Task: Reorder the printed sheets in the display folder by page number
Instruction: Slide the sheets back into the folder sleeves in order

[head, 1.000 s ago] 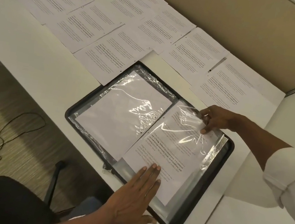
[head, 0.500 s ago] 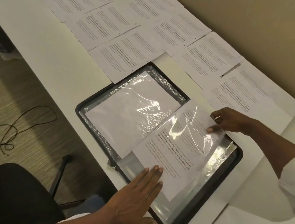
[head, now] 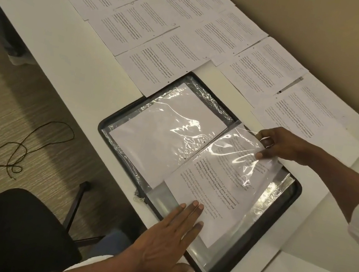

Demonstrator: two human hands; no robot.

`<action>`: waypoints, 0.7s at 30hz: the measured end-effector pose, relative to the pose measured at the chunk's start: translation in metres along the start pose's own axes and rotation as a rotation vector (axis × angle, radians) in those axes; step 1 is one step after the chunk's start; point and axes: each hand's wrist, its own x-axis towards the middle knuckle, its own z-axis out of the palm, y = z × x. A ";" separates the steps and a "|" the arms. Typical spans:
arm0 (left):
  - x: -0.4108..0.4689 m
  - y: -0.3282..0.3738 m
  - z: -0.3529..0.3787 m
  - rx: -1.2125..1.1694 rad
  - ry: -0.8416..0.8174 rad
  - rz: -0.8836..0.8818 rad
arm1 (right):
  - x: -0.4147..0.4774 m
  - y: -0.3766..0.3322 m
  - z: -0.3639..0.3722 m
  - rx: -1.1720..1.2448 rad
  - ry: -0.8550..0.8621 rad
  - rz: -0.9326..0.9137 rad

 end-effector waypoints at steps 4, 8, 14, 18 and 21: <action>-0.002 0.000 -0.002 -0.029 -0.009 0.010 | 0.009 0.003 -0.002 -0.014 -0.081 0.036; -0.004 -0.002 0.000 -0.035 0.002 0.004 | 0.008 -0.006 -0.003 0.021 -0.111 0.035; -0.006 -0.002 0.005 -0.011 0.037 -0.011 | 0.015 -0.001 -0.003 0.058 -0.145 0.048; -0.006 -0.003 0.004 0.018 0.047 -0.020 | 0.014 0.000 0.001 0.075 -0.157 0.049; -0.005 -0.002 0.003 -0.046 0.013 -0.014 | 0.009 -0.004 0.002 0.131 -0.105 0.058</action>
